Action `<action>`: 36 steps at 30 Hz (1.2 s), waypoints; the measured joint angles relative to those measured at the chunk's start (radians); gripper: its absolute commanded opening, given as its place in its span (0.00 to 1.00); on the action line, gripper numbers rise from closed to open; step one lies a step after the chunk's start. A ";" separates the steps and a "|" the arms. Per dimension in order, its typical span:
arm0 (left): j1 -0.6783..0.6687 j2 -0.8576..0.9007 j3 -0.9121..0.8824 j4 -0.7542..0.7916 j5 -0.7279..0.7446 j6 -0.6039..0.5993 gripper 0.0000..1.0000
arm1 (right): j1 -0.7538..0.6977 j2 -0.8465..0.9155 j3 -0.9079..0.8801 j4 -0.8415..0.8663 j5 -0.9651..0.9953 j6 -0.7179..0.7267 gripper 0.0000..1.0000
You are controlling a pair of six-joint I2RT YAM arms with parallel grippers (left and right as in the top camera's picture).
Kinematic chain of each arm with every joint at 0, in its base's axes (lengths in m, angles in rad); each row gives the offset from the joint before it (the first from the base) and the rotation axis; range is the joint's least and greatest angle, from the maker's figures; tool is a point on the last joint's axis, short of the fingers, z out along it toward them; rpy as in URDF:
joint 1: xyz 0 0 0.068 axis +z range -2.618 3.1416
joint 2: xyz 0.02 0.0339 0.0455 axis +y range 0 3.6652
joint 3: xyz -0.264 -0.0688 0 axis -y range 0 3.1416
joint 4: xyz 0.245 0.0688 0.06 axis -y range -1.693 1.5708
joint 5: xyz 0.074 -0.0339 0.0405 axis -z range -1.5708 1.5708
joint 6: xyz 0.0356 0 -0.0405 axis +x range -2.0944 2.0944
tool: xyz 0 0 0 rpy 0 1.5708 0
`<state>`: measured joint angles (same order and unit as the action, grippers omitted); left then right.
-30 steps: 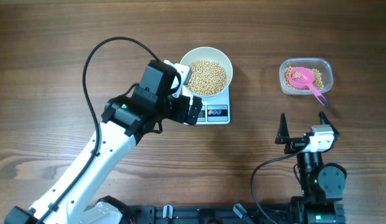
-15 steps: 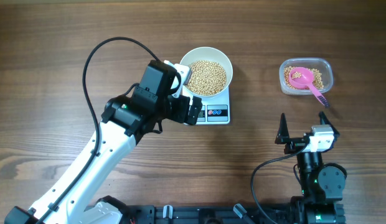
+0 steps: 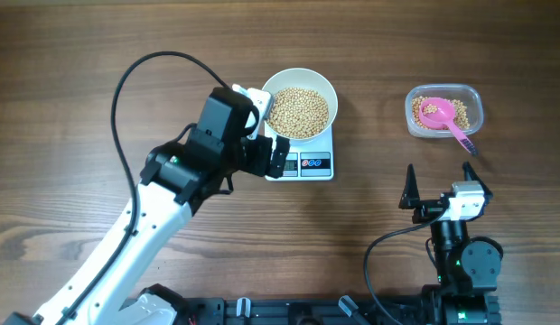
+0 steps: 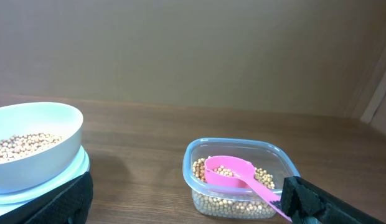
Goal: Scoop item into bowl and weigh 150g on scale
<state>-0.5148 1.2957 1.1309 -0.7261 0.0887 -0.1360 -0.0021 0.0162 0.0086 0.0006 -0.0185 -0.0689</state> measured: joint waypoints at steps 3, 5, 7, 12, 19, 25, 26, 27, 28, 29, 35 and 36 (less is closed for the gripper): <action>0.000 -0.057 0.000 -0.010 -0.035 0.000 1.00 | 0.000 0.000 0.000 0.000 0.000 0.000 1.00; 0.000 -0.106 0.000 -0.017 -0.063 0.000 1.00 | 0.000 0.000 0.000 0.000 0.000 0.000 1.00; 0.000 -0.142 -0.001 -0.020 -0.082 0.000 1.00 | 0.000 0.000 0.000 0.000 0.000 0.000 1.00; 0.003 -0.211 -0.108 0.108 -0.100 0.000 1.00 | 0.000 0.000 0.000 0.000 0.000 0.000 1.00; 0.094 -0.367 -0.311 0.295 -0.087 0.000 1.00 | 0.000 0.000 -0.001 0.000 0.000 0.000 1.00; 0.233 -0.567 -0.504 0.472 -0.011 0.000 1.00 | 0.000 0.000 -0.001 0.000 0.000 0.000 1.00; 0.251 -0.594 -0.541 0.511 0.007 0.000 1.00 | 0.000 0.000 -0.001 0.000 0.000 0.000 1.00; 0.266 -0.618 -0.570 0.533 0.021 0.000 1.00 | 0.000 0.000 -0.001 0.000 0.000 0.000 1.00; 0.279 -0.638 -0.595 0.560 0.035 0.000 1.00 | 0.000 0.000 -0.001 0.000 0.000 0.000 1.00; 0.288 -0.654 -0.613 0.578 0.041 0.000 1.00 | 0.000 0.000 -0.001 0.000 0.000 0.000 1.00; 0.342 -0.814 -0.733 0.629 0.068 0.000 1.00 | 0.000 0.000 -0.001 0.000 0.000 0.000 1.00; 0.352 -0.856 -0.759 0.630 0.070 0.000 1.00 | 0.000 0.000 -0.001 0.000 0.000 0.000 1.00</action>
<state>-0.1627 0.4393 0.3721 -0.0963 0.1589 -0.1360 -0.0021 0.0162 0.0078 0.0006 -0.0185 -0.0692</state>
